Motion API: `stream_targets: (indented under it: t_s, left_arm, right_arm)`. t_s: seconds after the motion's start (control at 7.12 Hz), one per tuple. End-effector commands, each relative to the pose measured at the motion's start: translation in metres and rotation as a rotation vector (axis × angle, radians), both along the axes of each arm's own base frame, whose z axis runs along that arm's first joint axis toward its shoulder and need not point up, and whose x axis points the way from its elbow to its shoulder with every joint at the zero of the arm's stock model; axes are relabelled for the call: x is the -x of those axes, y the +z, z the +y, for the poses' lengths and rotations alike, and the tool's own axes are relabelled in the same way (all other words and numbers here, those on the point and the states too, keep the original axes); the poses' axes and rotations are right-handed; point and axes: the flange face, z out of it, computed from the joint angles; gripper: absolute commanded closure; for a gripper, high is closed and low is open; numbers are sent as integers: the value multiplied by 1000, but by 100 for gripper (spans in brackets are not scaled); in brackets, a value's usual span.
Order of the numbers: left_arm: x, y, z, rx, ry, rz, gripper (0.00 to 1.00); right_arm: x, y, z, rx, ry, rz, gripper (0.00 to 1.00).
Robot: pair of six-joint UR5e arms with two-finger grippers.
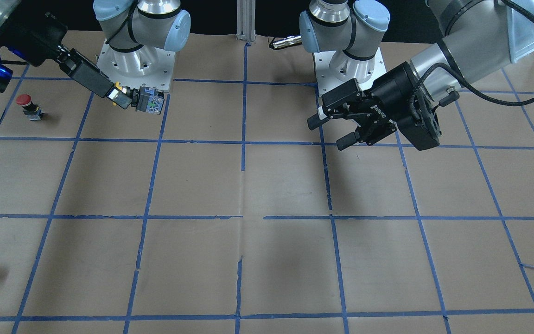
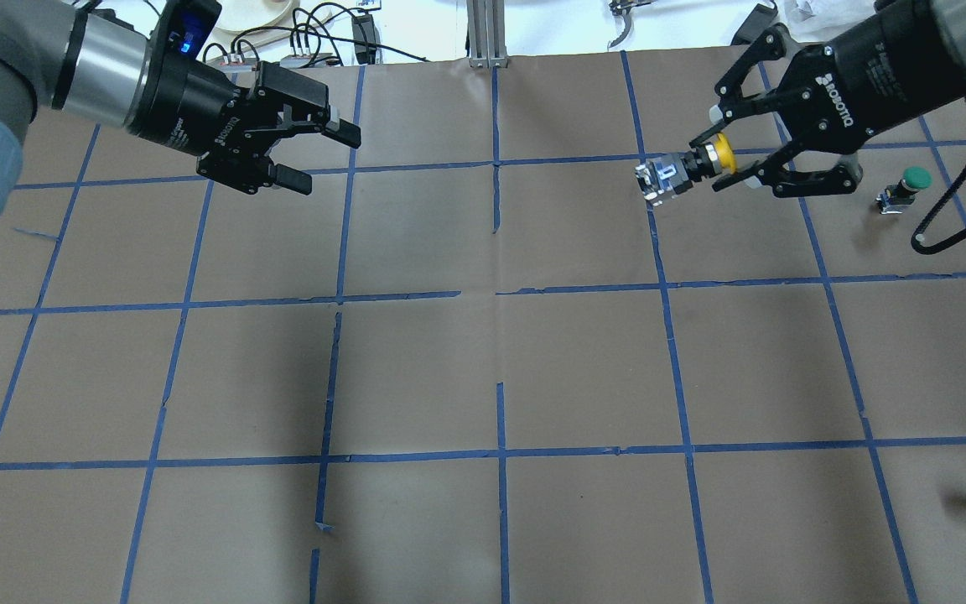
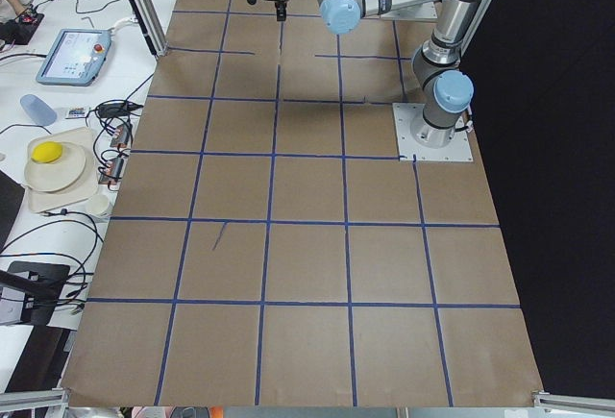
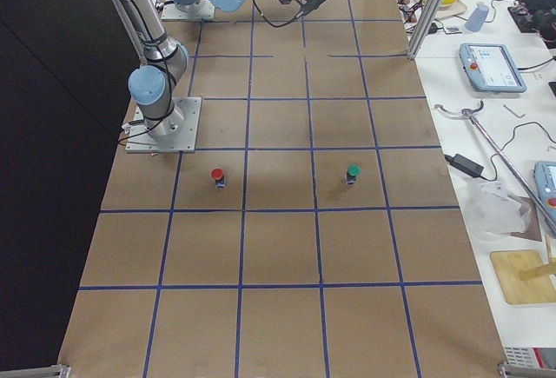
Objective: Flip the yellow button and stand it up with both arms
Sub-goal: 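Carry the button cap-up with the right gripper toward the table edge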
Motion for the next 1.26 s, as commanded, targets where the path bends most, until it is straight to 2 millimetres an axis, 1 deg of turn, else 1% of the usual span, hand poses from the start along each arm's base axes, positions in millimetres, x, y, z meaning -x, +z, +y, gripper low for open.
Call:
stream_targets:
  t_s: [0.0,0.14,0.28,0.42,0.56,0.7,0.84,0.98,1.12]
  left_arm:
    - [5,11,4,-21,-120,-551,1]
    - [4,22,14,-12,-141,-683,1]
    - [3,46,15,15,-132,-713,1]
    - [-4,69,9,0,-141,-802,0]
    - [-1,74,14,-51,-155,-735,0]
    - [3,73,16,-51,-155,-695,0]
    - [3,70,15,-54,-156,-694,0]
    - [3,66,9,-44,-148,-682,0]
    - [-3,71,3,-12,-115,-670,0]
  right_arm:
    - [29,-44,12,94,420,232,75]
    - [65,-61,14,169,560,283,76]
    - [95,-81,16,251,664,298,76]
    - [119,-103,16,381,826,387,76]
    - [136,-128,24,451,1001,454,76]
    - [157,-144,34,499,1100,460,76]
    - [188,-149,43,569,1216,471,76]
    - [211,-149,50,618,1310,486,76]
    - [231,-148,55,660,1384,513,76]
